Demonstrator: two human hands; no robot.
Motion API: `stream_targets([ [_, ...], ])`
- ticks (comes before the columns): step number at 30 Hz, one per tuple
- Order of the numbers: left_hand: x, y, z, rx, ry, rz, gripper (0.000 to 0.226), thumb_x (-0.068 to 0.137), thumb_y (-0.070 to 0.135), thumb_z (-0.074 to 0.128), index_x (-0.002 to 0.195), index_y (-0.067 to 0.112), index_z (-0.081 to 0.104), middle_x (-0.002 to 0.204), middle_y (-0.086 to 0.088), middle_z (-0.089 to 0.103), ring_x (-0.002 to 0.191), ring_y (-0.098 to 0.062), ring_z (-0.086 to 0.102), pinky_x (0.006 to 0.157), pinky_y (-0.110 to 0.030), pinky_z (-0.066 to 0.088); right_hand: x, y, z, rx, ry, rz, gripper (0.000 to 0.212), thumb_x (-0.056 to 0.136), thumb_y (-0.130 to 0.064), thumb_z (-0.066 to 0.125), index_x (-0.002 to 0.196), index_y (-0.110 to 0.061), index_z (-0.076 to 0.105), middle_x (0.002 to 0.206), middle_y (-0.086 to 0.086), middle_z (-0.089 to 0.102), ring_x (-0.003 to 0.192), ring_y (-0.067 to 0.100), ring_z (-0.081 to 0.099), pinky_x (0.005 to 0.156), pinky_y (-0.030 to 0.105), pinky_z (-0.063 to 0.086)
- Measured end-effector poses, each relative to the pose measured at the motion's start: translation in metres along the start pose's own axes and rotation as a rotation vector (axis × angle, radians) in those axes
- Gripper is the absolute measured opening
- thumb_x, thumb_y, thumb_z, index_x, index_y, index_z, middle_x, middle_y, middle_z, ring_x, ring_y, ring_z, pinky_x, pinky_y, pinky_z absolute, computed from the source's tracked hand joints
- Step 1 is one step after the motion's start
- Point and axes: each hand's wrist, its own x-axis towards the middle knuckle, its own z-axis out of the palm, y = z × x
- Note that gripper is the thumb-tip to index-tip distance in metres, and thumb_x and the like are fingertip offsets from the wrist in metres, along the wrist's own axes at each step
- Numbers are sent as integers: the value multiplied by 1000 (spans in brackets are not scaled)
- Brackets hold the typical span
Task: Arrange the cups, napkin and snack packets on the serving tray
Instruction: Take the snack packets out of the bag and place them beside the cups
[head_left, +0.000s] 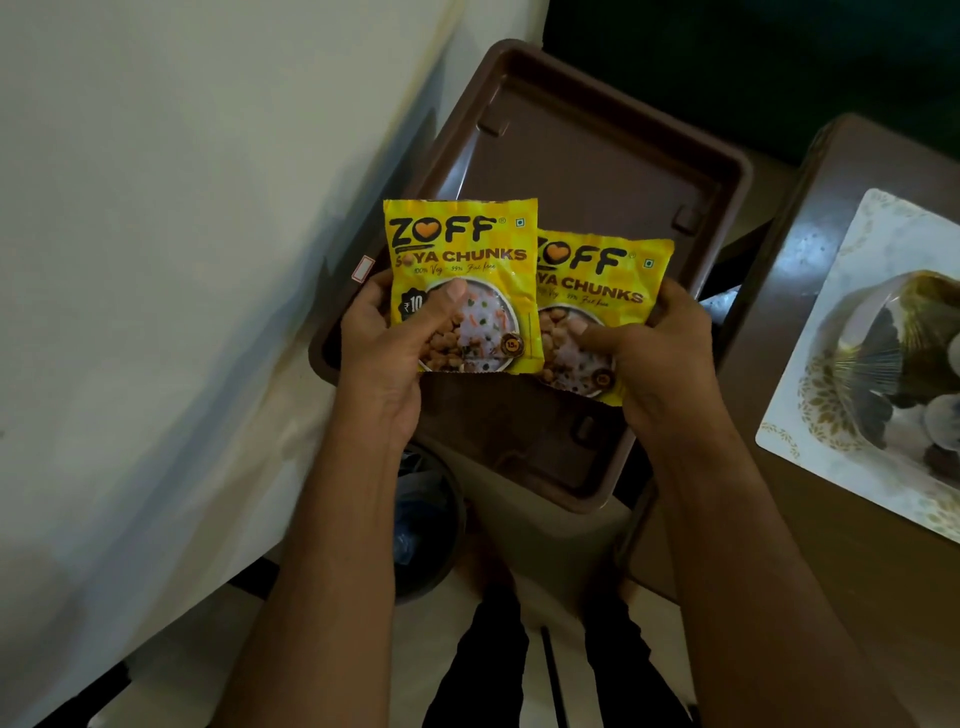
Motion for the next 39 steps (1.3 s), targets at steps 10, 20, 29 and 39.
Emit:
stream_targets([
  [10, -15, 3, 20, 12, -40, 61, 63, 67, 19, 94, 124, 10, 68, 114, -9, 80, 106, -29, 78, 77, -39, 64, -10, -14, -43, 136, -105, -13, 35, 84, -15, 83, 116, -8, 71, 101, 5, 82, 90, 25, 80, 71, 47, 66],
  [20, -60, -22, 113, 49, -118, 31, 54, 66, 18, 94, 115, 12, 73, 112, -11, 80, 103, -29, 79, 78, -39, 64, -8, -21, -148, 100, -2, -76, 34, 80, -13, 86, 110, -6, 73, 99, 7, 81, 88, 24, 80, 79, 52, 65],
  [29, -96, -49, 215, 201, -179, -6, 49, 70, 12, 93, 114, 12, 74, 108, -8, 82, 99, -27, 80, 74, -37, 64, -12, -32, -264, 123, 109, -201, 36, 79, -11, 86, 113, -7, 75, 102, 6, 81, 92, 21, 80, 79, 44, 66],
  [39, -114, -87, 306, 281, -215, -14, 48, 73, 13, 92, 116, 11, 73, 105, -4, 82, 95, -22, 81, 72, -35, 66, -11, -32, -378, 153, 264, -220, 33, 80, -12, 85, 110, -6, 75, 97, 8, 81, 85, 24, 80, 76, 46, 66],
])
